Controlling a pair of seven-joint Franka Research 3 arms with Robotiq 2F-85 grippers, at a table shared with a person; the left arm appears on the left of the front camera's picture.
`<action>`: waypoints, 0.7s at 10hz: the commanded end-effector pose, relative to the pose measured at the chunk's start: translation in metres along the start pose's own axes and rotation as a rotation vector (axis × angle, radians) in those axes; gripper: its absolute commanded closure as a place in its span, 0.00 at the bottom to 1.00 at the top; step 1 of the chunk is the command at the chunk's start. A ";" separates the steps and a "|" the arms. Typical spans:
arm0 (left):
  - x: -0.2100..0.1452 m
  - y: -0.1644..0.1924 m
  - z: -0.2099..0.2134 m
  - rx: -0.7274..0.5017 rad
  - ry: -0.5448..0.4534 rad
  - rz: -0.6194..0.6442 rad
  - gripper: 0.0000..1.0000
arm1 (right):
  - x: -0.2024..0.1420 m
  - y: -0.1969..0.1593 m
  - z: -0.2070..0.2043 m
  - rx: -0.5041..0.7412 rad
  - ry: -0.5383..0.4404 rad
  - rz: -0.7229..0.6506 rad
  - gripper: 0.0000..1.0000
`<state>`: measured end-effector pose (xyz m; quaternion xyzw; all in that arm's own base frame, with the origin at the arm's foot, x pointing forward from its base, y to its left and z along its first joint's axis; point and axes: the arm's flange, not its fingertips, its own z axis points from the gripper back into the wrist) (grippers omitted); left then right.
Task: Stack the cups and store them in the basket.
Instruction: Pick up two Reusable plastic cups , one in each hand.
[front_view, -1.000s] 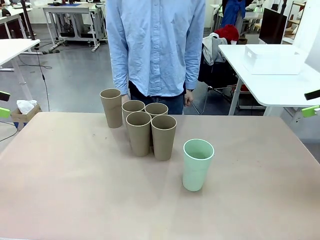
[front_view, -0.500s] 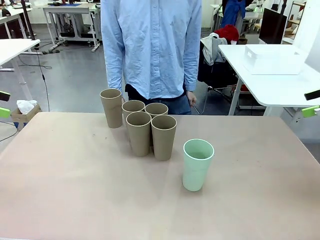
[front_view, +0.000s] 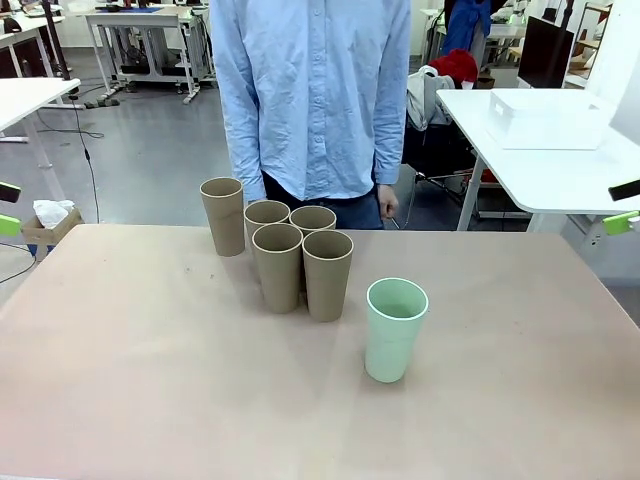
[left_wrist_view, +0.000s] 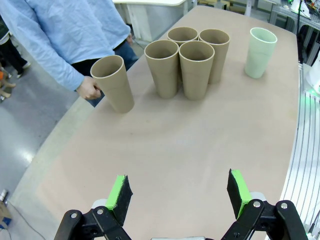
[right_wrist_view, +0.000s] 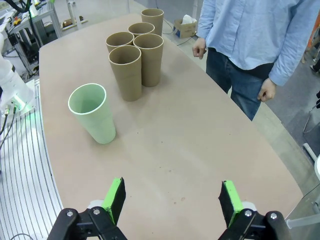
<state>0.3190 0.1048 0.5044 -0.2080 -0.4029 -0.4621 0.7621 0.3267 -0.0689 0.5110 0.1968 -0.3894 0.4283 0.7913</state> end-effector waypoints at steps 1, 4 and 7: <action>0.000 0.001 0.001 -0.002 -0.008 -0.012 0.00 | 0.000 -0.002 0.000 0.005 -0.021 0.012 0.00; 0.000 0.001 0.001 -0.002 -0.008 -0.012 0.00 | 0.000 -0.002 0.000 0.005 -0.021 0.012 0.00; 0.025 0.051 -0.034 -0.108 0.028 -0.003 0.00 | 0.019 -0.025 -0.043 0.111 0.029 0.046 0.00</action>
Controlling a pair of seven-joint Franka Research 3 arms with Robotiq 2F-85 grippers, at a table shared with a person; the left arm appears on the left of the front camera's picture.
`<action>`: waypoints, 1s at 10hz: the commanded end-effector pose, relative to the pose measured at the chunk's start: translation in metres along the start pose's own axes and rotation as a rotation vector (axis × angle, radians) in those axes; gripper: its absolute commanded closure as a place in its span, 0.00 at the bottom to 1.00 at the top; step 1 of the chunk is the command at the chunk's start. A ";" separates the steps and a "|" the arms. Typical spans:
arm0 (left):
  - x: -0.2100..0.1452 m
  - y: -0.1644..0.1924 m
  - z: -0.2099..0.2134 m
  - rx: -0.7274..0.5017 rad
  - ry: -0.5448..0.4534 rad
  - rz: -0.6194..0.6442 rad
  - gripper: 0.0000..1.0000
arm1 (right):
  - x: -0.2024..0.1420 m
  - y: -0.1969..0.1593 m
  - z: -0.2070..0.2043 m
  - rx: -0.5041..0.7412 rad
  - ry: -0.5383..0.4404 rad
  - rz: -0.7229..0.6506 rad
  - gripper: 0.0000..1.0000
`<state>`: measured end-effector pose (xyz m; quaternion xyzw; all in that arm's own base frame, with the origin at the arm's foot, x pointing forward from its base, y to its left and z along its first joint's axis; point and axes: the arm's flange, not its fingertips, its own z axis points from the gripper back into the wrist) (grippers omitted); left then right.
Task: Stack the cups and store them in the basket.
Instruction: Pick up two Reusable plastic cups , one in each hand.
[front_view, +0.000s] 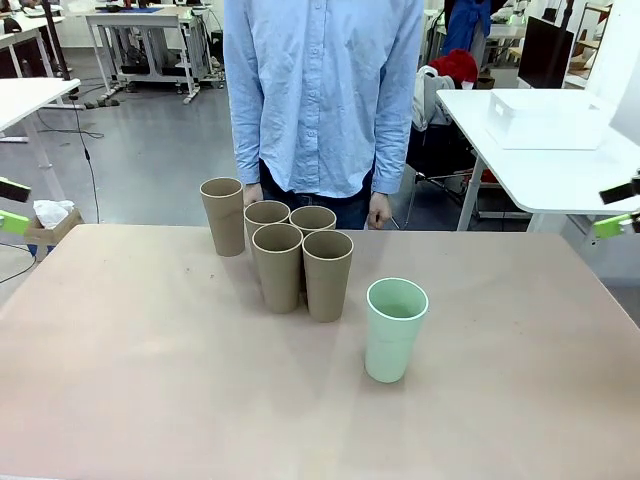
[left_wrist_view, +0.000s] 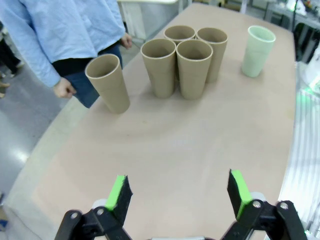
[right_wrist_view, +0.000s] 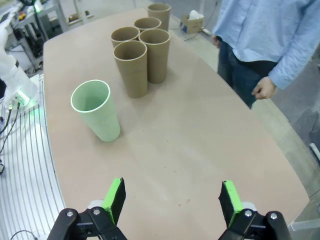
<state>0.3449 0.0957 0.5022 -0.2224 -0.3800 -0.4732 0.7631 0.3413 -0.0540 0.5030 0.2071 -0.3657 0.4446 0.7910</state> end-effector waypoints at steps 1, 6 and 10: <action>0.026 0.051 -0.030 -0.131 0.013 -0.028 0.00 | 0.017 -0.030 -0.044 0.146 0.007 0.051 0.00; -0.019 0.117 -0.124 -0.394 -0.191 -0.145 0.00 | -0.023 -0.021 -0.155 0.445 -0.230 0.162 0.00; -0.058 0.131 -0.169 -0.453 -0.424 -0.060 0.00 | -0.058 0.002 -0.193 0.507 -0.299 0.060 0.00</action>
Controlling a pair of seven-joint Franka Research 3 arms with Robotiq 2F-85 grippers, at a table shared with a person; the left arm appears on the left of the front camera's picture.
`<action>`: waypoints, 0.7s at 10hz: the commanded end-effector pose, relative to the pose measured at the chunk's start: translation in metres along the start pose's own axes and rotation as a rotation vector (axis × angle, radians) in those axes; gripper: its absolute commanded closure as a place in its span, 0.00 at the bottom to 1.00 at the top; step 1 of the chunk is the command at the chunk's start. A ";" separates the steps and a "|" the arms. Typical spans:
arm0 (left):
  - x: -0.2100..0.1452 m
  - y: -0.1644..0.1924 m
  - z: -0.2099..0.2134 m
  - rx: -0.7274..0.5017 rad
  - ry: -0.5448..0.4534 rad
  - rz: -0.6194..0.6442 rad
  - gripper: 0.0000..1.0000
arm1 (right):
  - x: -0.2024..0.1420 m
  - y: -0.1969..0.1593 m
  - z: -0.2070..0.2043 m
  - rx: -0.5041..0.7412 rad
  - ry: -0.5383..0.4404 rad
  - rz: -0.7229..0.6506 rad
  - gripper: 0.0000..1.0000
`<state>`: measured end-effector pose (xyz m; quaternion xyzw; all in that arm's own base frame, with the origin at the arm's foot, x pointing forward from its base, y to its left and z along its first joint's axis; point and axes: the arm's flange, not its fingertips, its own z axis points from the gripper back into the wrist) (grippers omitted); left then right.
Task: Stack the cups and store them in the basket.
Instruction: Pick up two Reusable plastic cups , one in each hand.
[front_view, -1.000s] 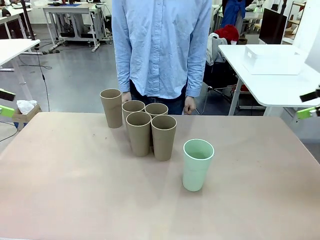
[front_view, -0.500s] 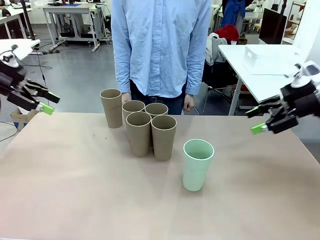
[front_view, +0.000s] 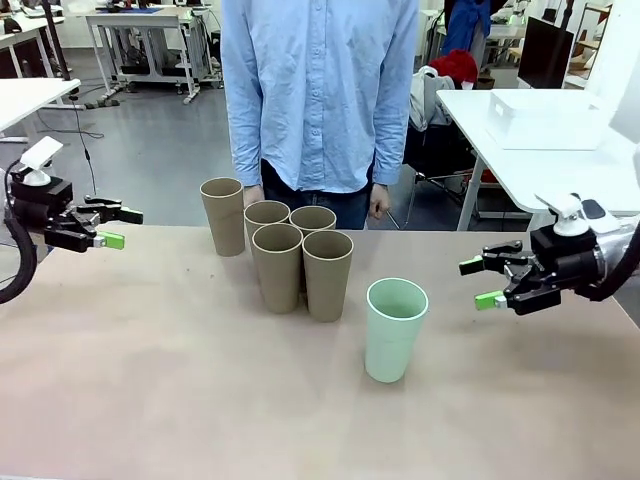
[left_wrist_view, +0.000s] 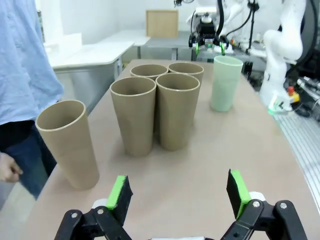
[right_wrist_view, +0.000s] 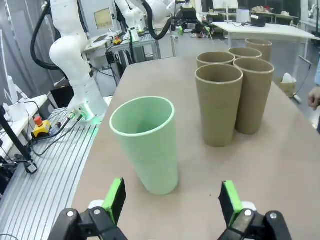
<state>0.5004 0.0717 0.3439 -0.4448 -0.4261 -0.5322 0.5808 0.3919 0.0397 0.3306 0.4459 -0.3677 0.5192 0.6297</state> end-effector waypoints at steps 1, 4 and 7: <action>0.012 -0.006 0.006 0.020 0.051 -0.025 0.00 | 0.011 0.000 0.006 -0.016 0.003 0.029 0.00; 0.012 -0.006 0.006 0.020 0.051 -0.025 0.00 | 0.011 0.000 0.006 -0.016 0.003 0.029 0.00; -0.008 0.054 0.007 0.030 -0.120 0.001 0.00 | -0.024 -0.001 -0.024 -0.004 -0.064 0.046 0.00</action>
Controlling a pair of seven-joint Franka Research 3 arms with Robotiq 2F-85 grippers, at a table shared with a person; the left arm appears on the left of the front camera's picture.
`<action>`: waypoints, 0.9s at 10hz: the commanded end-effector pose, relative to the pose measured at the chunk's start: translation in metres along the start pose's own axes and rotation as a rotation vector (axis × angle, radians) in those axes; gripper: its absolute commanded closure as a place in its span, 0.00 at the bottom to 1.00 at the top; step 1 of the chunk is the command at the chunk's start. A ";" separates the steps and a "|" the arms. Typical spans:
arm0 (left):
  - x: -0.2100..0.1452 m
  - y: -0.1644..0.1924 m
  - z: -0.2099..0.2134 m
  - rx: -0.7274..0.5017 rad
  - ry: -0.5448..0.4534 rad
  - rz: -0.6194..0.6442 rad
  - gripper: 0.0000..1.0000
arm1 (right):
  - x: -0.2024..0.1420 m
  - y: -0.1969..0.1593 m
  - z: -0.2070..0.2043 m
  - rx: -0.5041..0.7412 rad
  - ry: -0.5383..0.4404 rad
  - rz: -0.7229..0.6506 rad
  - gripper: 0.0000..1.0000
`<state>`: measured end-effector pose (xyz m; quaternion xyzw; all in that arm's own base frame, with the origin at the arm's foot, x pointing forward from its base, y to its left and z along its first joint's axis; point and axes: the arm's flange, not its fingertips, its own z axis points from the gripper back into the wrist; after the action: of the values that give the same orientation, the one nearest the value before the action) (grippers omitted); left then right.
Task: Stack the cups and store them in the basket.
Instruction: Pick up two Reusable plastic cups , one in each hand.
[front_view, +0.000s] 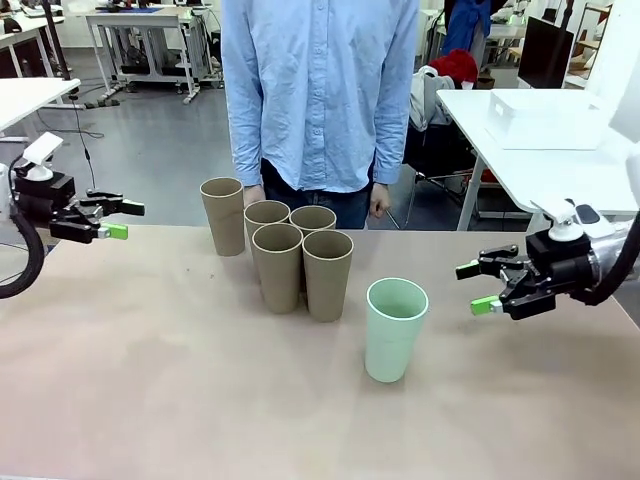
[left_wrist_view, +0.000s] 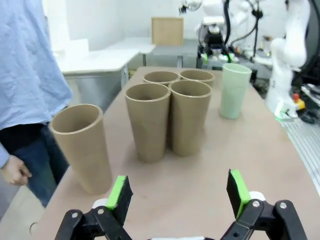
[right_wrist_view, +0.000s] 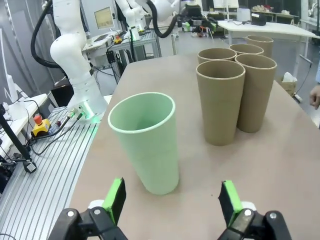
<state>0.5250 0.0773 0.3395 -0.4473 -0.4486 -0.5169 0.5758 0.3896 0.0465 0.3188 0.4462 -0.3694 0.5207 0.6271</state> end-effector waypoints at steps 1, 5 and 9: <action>-0.010 0.045 -0.003 0.002 -0.075 -0.013 0.00 | -0.026 0.004 -0.021 -0.017 -0.089 0.064 0.00; -0.048 0.099 -0.035 -0.065 -0.087 0.018 0.00 | -0.057 0.018 -0.055 0.030 -0.177 0.060 0.00; -0.070 0.119 -0.050 -0.062 -0.132 0.029 0.00 | -0.071 0.027 -0.075 0.052 -0.250 0.080 0.00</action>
<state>0.6316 0.0495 0.2515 -0.4939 -0.4534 -0.5083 0.5404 0.3688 0.0880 0.2327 0.5137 -0.4261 0.4938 0.5573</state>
